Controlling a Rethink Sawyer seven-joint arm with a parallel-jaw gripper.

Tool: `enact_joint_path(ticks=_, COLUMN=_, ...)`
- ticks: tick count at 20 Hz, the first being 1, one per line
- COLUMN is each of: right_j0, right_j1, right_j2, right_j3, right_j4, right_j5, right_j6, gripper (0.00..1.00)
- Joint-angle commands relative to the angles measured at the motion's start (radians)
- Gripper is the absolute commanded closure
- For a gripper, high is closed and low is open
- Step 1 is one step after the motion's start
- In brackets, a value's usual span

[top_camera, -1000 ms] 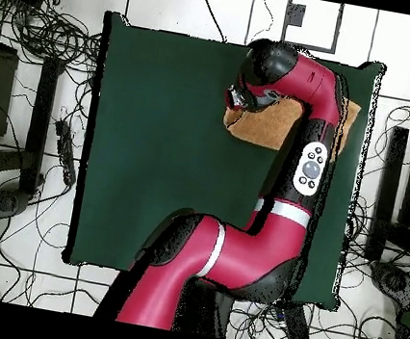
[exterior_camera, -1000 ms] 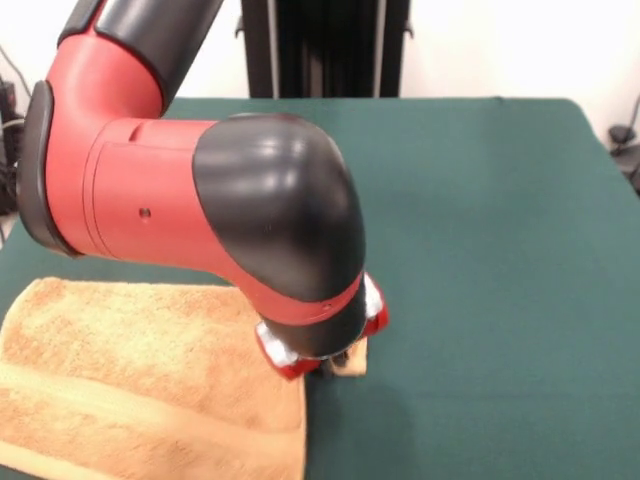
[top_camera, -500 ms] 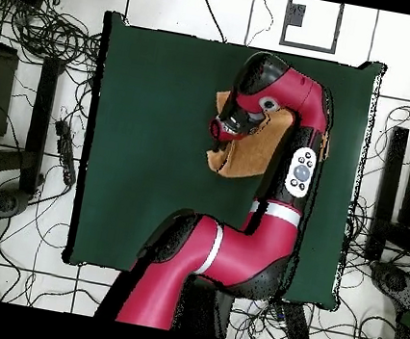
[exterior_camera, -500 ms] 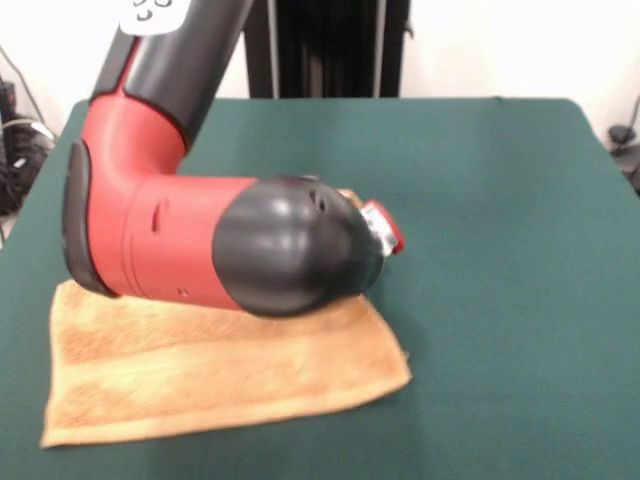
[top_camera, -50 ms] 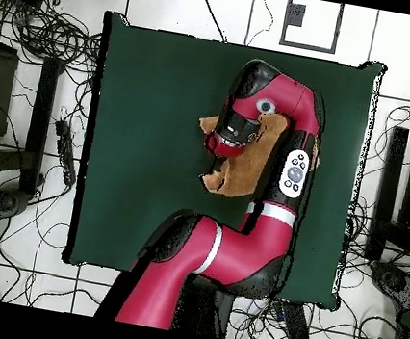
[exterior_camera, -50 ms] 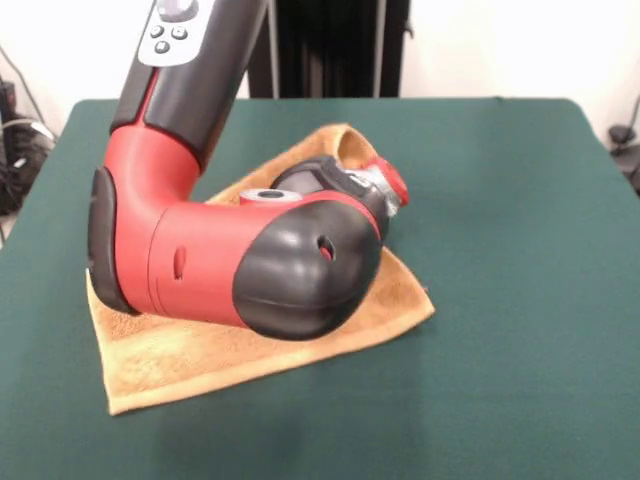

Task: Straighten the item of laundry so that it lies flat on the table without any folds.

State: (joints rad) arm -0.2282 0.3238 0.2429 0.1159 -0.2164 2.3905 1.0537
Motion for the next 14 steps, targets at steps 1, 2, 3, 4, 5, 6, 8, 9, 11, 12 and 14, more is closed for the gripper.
enact_joint_path(ticks=1, right_j0=0.032, right_j1=-0.037, right_j2=0.093, right_j3=0.083, right_j4=-0.122, right_j5=0.186, right_j6=-0.258, gripper=1.00)
enact_joint_path(ticks=2, right_j0=0.032, right_j1=-0.042, right_j2=0.093, right_j3=0.082, right_j4=-0.147, right_j5=0.209, right_j6=-0.273, gripper=1.00)
enact_joint_path(ticks=3, right_j0=0.032, right_j1=-0.048, right_j2=0.092, right_j3=0.081, right_j4=-0.172, right_j5=0.232, right_j6=-0.288, gripper=1.00)
enact_joint_path(ticks=4, right_j0=0.033, right_j1=-0.051, right_j2=0.096, right_j3=0.081, right_j4=-0.203, right_j5=0.248, right_j6=-0.309, gripper=1.00)
enact_joint_path(ticks=5, right_j0=0.035, right_j1=-0.054, right_j2=0.100, right_j3=0.080, right_j4=-0.234, right_j5=0.264, right_j6=-0.330, gripper=1.00)
enact_joint_path(ticks=6, right_j0=0.036, right_j1=-0.058, right_j2=0.104, right_j3=0.080, right_j4=-0.265, right_j5=0.280, right_j6=-0.351, gripper=1.00)
enact_joint_path(ticks=8, right_j0=0.028, right_j1=-0.064, right_j2=0.111, right_j3=0.089, right_j4=-0.278, right_j5=0.248, right_j6=-0.357, gripper=1.00)
enact_joint_path(ticks=9, right_j0=0.023, right_j1=-0.067, right_j2=0.121, right_j3=0.093, right_j4=-0.285, right_j5=0.229, right_j6=-0.357, gripper=1.00)
enact_joint_path(ticks=11, right_j0=0.011, right_j1=-0.051, right_j2=0.148, right_j3=0.101, right_j4=-0.254, right_j5=0.176, right_j6=-0.256, gripper=1.00)
enact_joint_path(ticks=12, right_j0=0.005, right_j1=-0.040, right_j2=0.169, right_j3=0.102, right_j4=-0.241, right_j5=0.147, right_j6=-0.197, gripper=1.00)
enact_joint_path(ticks=14, right_j0=0.000, right_j1=-0.011, right_j2=0.198, right_j3=0.093, right_j4=-0.262, right_j5=0.107, right_j6=-0.132, gripper=1.00)
